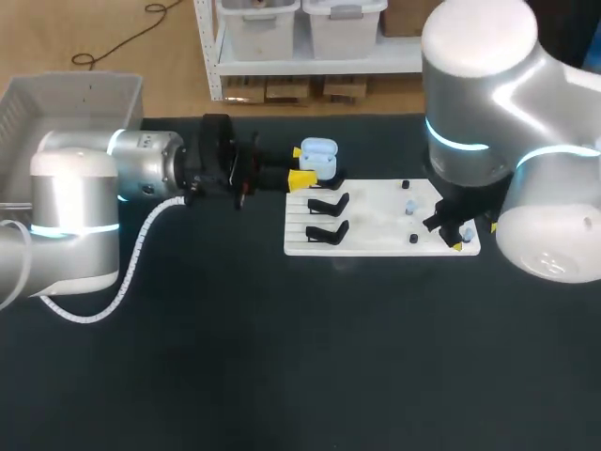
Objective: Pick up each earbud case from the left stands, insert the matching earbuds, close the lid, and place the case in the box.
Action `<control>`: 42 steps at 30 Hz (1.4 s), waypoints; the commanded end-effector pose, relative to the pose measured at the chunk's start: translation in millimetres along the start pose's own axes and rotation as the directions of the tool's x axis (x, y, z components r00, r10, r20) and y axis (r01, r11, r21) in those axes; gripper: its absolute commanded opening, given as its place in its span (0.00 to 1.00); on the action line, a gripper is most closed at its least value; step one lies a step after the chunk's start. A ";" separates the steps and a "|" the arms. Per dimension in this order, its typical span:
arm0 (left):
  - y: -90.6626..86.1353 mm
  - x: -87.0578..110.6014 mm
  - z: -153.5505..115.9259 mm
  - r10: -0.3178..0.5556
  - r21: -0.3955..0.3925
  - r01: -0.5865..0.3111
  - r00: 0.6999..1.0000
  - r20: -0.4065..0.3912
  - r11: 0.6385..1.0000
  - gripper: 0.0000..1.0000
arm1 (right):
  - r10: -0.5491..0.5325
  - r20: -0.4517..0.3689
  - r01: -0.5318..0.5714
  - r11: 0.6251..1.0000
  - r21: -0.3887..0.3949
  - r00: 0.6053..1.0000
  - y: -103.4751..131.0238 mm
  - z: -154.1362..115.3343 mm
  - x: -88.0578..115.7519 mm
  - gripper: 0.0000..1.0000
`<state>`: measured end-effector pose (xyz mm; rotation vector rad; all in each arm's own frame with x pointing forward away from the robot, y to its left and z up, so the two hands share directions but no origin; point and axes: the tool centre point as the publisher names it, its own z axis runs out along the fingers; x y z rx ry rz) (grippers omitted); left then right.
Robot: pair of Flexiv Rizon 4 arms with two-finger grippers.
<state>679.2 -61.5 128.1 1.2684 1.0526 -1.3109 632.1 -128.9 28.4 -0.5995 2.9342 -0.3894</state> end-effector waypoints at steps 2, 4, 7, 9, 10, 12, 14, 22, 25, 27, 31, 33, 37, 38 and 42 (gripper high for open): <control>0.2 2.8 -0.4 0.002 0.000 -0.002 1.000 0.006 1.000 0.00 | 0.008 0.018 -0.008 1.000 0.029 1.000 -0.8 7.5 0.0 0.47; 0.2 2.8 -0.4 0.002 0.000 -0.002 1.000 0.006 1.000 0.00 | 0.012 0.022 -0.013 0.999 0.037 1.000 -2.5 8.8 -0.4 0.47; 0.2 2.8 -0.4 0.002 0.000 -0.002 1.000 0.006 1.000 0.00 | 0.016 0.031 -0.018 0.998 0.053 0.999 -3.5 9.2 -0.2 0.47; 0.2 2.8 -0.4 0.002 0.000 -0.002 1.000 0.006 1.000 0.00 | 0.020 0.039 -0.022 0.998 0.061 0.999 -5.5 10.1 -0.6 0.47; 0.2 2.8 -0.4 0.002 0.000 -0.002 1.000 0.006 1.000 0.00 | 0.021 0.043 -0.024 0.998 0.064 0.999 -5.9 10.4 -0.8 0.47; 0.2 2.8 -0.4 0.002 0.000 -0.002 1.000 0.006 1.000 0.00 | 0.021 0.047 -0.024 0.997 0.067 0.999 -6.0 10.6 -0.9 0.46; 0.2 2.8 -0.4 0.002 0.000 -0.002 1.000 0.006 1.000 0.00 | 0.021 0.053 -0.025 0.997 0.072 0.998 -8.0 13.5 -2.6 0.44; 0.2 2.8 -0.4 0.002 0.000 -0.002 1.000 0.006 1.000 0.00 | 0.015 0.054 -0.020 0.996 0.082 0.998 -7.9 17.3 -4.2 0.40; 0.2 2.8 -0.4 0.002 0.000 -0.002 1.000 0.006 1.000 0.00 | 0.012 0.057 -0.017 0.996 0.088 0.998 -6.9 17.5 -4.2 0.39; 0.2 2.8 -0.4 0.002 0.000 -0.002 1.000 0.006 1.000 0.00 | 0.010 0.060 -0.015 0.996 0.091 0.998 -6.6 18.4 -4.5 0.38; 0.2 2.8 -0.4 0.002 0.000 -0.002 1.000 0.006 1.000 0.00 | 0.007 0.067 -0.014 0.995 0.095 0.998 -6.8 18.9 -5.0 0.35; 0.2 2.8 -0.4 0.002 0.000 -0.002 1.000 0.006 1.000 0.00 | 0.007 0.067 -0.013 0.995 0.096 0.998 -7.1 19.1 -5.5 0.34; 0.2 2.8 -0.4 0.002 0.000 -0.002 1.000 0.006 1.000 0.00 | 0.006 0.069 -0.013 0.995 0.098 0.998 -7.4 19.8 -5.8 0.33; 0.2 2.8 -0.4 0.002 0.000 -0.002 1.000 0.006 1.000 0.00 | 0.006 0.070 -0.013 0.995 0.098 0.998 -7.5 20.1 -5.9 0.33; 0.2 2.8 -0.4 0.002 0.000 -0.002 1.000 0.006 1.000 0.00 | 0.005 0.074 -0.012 0.995 0.100 0.997 -7.2 21.2 -6.3 0.32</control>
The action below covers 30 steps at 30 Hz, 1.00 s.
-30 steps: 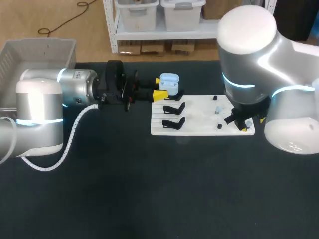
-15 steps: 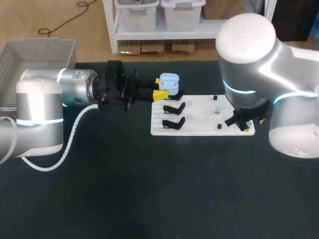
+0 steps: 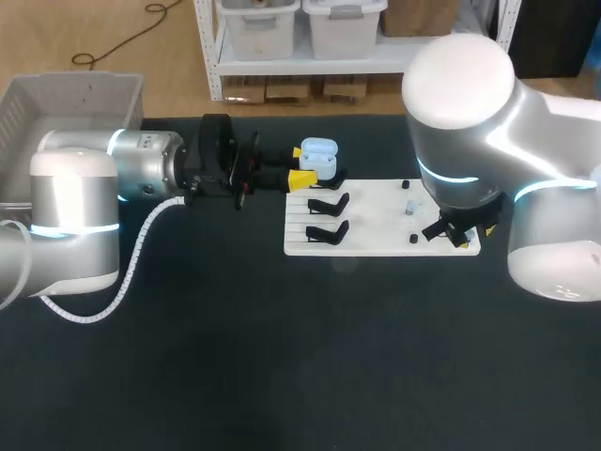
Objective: Pick up each earbud case from the left stands, insert the matching earbuds, close the lid, and place the case in the box.
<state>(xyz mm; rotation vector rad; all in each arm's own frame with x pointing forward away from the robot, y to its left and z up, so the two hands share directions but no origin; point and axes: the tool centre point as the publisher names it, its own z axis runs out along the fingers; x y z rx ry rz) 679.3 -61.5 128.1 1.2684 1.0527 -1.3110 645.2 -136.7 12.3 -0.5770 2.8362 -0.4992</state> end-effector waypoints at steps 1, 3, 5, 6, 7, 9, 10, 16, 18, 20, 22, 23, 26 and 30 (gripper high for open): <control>0.2 2.8 -0.4 0.002 0.000 -0.002 1.000 0.006 1.000 0.00 | 0.001 0.009 -0.001 1.000 0.003 1.000 0.3 1.9 1.4 0.32; 0.2 2.8 -0.4 0.002 0.000 -0.002 1.000 0.006 1.000 0.00 | 0.001 0.010 -0.001 1.000 0.003 1.000 0.3 2.2 1.3 0.32; 0.2 2.8 -0.4 0.002 0.000 -0.002 1.000 0.006 1.000 0.00 | 0.001 0.012 -0.001 1.000 0.003 1.000 0.4 2.6 1.1 0.32; 0.2 2.8 -0.4 0.002 0.000 -0.002 1.000 0.006 1.000 0.00 | 0.001 0.013 -0.001 1.000 0.003 1.000 0.5 2.7 0.9 0.32; 0.2 2.8 -0.4 0.002 0.000 -0.002 1.000 0.006 1.000 0.00 | 0.000 0.013 -0.001 1.000 0.003 1.000 0.5 2.7 0.8 0.31; 0.2 2.8 -0.4 0.002 0.000 -0.002 1.000 0.006 1.000 0.00 | 0.000 0.013 -0.001 1.000 0.004 1.000 0.2 3.3 0.2 0.29; 0.2 2.8 -0.4 0.002 0.000 -0.002 1.000 0.006 1.000 0.00 | 0.001 0.013 -0.001 1.000 0.003 1.000 0.1 3.6 0.0 0.29; 0.2 2.8 -0.4 0.002 0.000 -0.002 1.000 0.006 1.000 0.00 | 0.001 0.010 -0.001 1.000 0.003 1.000 -0.2 4.1 -0.3 0.25; 0.2 2.8 -0.4 0.002 0.000 -0.002 1.000 0.006 1.000 0.00 | 0.001 0.009 -0.001 1.000 0.003 1.000 -0.3 4.4 -0.4 0.25; 0.2 2.8 -0.4 0.002 0.000 -0.002 1.000 0.006 1.000 0.00 | 0.001 0.008 -0.001 1.000 0.002 1.000 -0.3 4.6 -0.4 0.24; 0.2 2.8 -0.4 0.002 0.000 -0.002 1.000 0.006 1.000 0.00 | 0.001 0.007 -0.001 1.000 0.001 1.000 -0.2 4.7 -0.5 0.17; 0.2 2.8 -0.4 0.002 0.000 -0.002 1.000 0.006 1.000 0.00 | 0.000 0.007 0.000 1.000 0.001 1.000 -0.1 4.9 -0.5 0.14; 0.2 2.8 -0.4 0.002 0.000 -0.002 1.000 0.006 1.000 0.00 | 0.000 0.006 0.000 1.000 0.002 1.000 0.0 5.1 -0.7 0.00; 0.2 2.8 -0.4 0.002 0.000 -0.002 1.000 0.006 1.000 0.00 | -0.002 0.004 0.002 1.000 0.004 1.000 -0.2 4.4 -0.3 0.00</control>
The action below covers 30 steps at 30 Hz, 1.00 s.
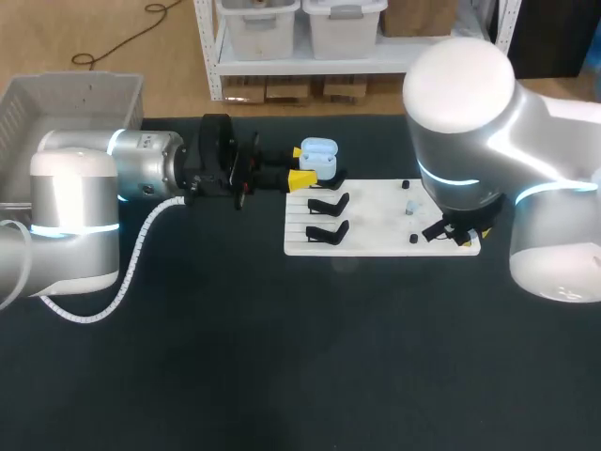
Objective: Pick up each earbud case from the left stands, insert the matching earbuds, close the lid, and place the case in the box.
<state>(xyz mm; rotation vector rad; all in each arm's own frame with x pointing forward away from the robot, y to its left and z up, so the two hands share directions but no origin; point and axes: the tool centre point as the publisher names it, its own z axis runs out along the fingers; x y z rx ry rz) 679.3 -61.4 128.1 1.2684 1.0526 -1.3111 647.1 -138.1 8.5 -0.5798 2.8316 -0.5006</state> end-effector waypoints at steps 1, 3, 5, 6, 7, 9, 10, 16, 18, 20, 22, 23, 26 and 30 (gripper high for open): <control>0.2 2.8 -0.3 0.002 0.000 -0.002 1.000 0.006 1.000 0.00 | 0.000 0.000 0.000 1.000 0.003 1.000 0.1 -1.3 0.8 0.00; 0.2 2.8 -0.3 0.002 0.000 -0.002 1.000 0.006 1.000 0.00 | 0.002 0.001 -0.002 1.000 0.005 1.000 0.0 -5.7 1.9 0.00; 0.2 2.8 -0.3 0.002 0.000 -0.002 1.000 0.006 1.000 0.00 | 0.009 0.001 -0.009 1.000 0.008 1.000 -0.5 -11.7 3.0 0.00; 0.2 2.8 -0.3 0.002 0.000 -0.002 1.000 0.006 1.000 0.00 | 0.014 0.002 -0.014 1.000 0.012 1.000 -0.9 -15.8 3.6 0.00; 0.2 2.8 -0.3 0.002 0.000 -0.002 1.000 0.006 1.000 0.00 | 0.023 -0.002 -0.023 1.000 0.013 1.000 -1.1 -20.3 4.3 0.00; 0.2 2.8 -0.3 0.002 0.000 -0.002 1.000 0.006 1.000 0.00 | 0.035 -0.013 -0.034 0.999 0.016 0.999 -1.2 -29.7 5.5 0.00; 0.2 2.8 -0.3 0.002 0.000 -0.002 1.000 0.006 1.000 0.00 | 0.045 -0.015 -0.045 0.999 0.015 0.999 -1.0 -35.8 5.7 0.00; 0.2 2.8 -0.3 0.002 0.000 -0.002 1.000 0.006 1.000 0.00 | 0.099 -0.049 -0.100 0.995 -0.006 0.994 3.5 -79.4 3.7 0.00; 0.2 2.8 -0.3 0.002 0.000 -0.002 1.000 0.006 1.000 0.00 | 0.118 -0.082 -0.121 0.992 -0.024 0.990 6.9 -97.8 -0.6 0.00; 0.2 2.8 -0.3 0.002 0.000 -0.002 1.000 0.006 1.000 0.00 | 0.148 -0.117 -0.153 0.987 -0.041 0.982 9.2 -114.3 -6.8 0.00; 0.2 2.8 -0.3 0.002 0.000 -0.002 1.000 0.006 1.000 0.00 | 0.170 -0.144 -0.178 0.983 -0.051 0.975 13.3 -130.3 -13.2 0.00; 0.2 2.8 -0.3 0.002 0.000 -0.002 1.000 0.006 1.000 0.00 | 0.183 -0.164 -0.196 0.979 -0.064 0.969 16.6 -138.5 -17.0 0.00; 0.2 2.8 -0.3 0.002 0.000 -0.002 1.000 0.006 1.000 0.00 | 0.200 -0.221 -0.223 0.971 -0.086 0.955 30.4 -159.7 -26.9 0.00; 0.2 2.8 -0.3 0.002 0.000 -0.002 1.000 0.006 1.000 0.00 | 0.207 -0.271 -0.236 0.968 -0.080 0.940 45.2 -180.7 -38.2 0.00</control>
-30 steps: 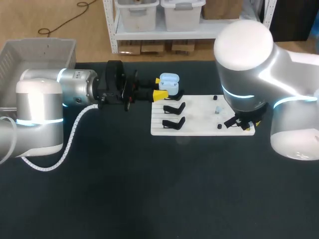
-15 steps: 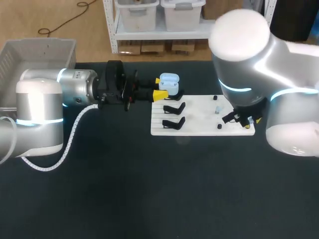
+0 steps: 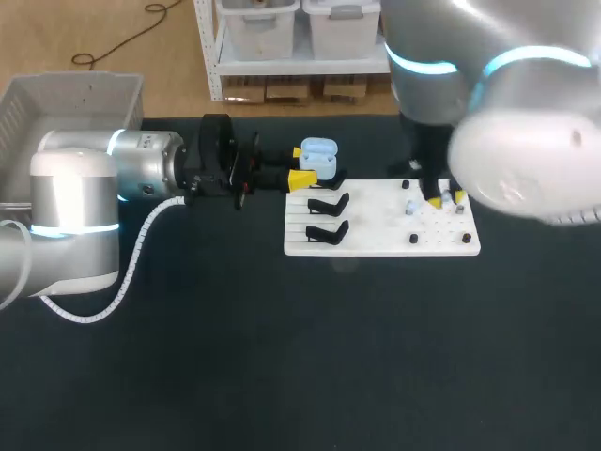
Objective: Pick up each earbud case from the left stands, insert the matching earbuds, close the lid, and place the case in the box.
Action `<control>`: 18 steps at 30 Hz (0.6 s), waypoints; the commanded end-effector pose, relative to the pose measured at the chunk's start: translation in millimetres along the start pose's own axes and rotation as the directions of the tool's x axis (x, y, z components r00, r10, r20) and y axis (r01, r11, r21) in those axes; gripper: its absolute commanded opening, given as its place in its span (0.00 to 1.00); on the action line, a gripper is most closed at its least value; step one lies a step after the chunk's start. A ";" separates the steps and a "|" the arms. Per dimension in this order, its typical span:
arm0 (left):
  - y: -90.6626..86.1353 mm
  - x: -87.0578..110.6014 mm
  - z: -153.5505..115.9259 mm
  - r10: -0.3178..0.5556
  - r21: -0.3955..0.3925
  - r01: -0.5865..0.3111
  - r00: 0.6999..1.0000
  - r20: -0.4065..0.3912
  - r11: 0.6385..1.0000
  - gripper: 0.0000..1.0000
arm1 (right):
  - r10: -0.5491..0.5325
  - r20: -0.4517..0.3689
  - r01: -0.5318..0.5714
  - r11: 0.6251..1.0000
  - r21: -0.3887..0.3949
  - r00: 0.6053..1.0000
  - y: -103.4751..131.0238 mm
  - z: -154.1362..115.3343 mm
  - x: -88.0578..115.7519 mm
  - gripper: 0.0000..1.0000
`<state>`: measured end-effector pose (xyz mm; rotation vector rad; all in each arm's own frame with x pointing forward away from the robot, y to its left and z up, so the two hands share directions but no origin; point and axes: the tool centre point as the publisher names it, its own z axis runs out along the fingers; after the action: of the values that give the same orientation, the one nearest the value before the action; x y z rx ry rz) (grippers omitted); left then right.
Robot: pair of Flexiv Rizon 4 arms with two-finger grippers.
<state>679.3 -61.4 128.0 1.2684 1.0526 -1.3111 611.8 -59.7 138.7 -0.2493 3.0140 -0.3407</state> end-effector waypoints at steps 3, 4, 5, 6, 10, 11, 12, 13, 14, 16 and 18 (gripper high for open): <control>0.2 2.7 -0.3 0.003 0.000 -0.003 1.000 0.006 1.000 0.00 | 0.020 -0.155 -0.017 1.000 0.017 0.988 31.1 -39.5 -17.0 0.00; 0.2 2.7 -0.3 0.003 0.000 -0.003 1.000 0.006 1.000 0.00 | 0.018 -0.163 -0.015 1.000 0.019 0.986 34.8 -42.4 -17.8 0.00; 0.2 2.7 -0.3 0.003 0.000 -0.003 1.000 0.006 1.000 0.00 | 0.014 -0.167 -0.012 1.000 0.014 0.986 38.6 -44.9 -18.8 0.00; 0.2 2.7 -0.3 0.003 0.000 -0.003 1.000 0.006 1.000 0.00 | 0.014 -0.167 -0.012 1.000 0.013 0.986 40.9 -46.5 -19.4 0.00; -3.2 5.9 1.5 0.017 0.002 -0.017 1.000 -0.015 1.000 0.00 | 0.010 -0.162 -0.007 1.000 0.016 0.987 50.4 -53.4 -24.8 0.00; -4.7 7.4 2.3 0.017 0.003 -0.017 1.000 -0.015 1.000 0.00 | 0.001 -0.155 0.002 1.000 0.015 0.988 53.5 -54.9 -25.9 0.00; -6.0 8.4 2.8 0.017 0.000 -0.017 1.000 -0.013 1.000 0.00 | -0.012 -0.150 0.014 1.000 0.012 0.989 56.7 -56.4 -26.9 0.00; -7.1 9.1 3.1 0.018 -0.004 -0.018 1.000 -0.012 1.000 0.00 | -0.021 -0.149 0.023 1.000 0.018 0.989 59.5 -57.6 -27.7 0.00; -8.3 9.7 3.3 0.019 -0.007 -0.019 1.000 -0.011 1.000 0.00 | -0.024 -0.146 0.027 0.999 0.024 0.989 61.6 -58.5 -28.5 0.00; -10.3 10.8 3.4 0.028 -0.022 -0.029 1.000 -0.013 0.999 0.00 | -0.028 -0.135 0.032 0.999 0.026 0.990 65.4 -61.4 -31.0 0.00; -11.5 11.4 3.7 0.034 -0.028 -0.035 0.999 -0.013 0.999 0.00 | -0.032 -0.131 0.036 0.999 0.030 0.991 68.9 -63.3 -32.5 0.00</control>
<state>675.8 -64.2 119.7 1.2937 1.0463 -1.2744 624.2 18.8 184.9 -0.2893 3.1173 -0.4000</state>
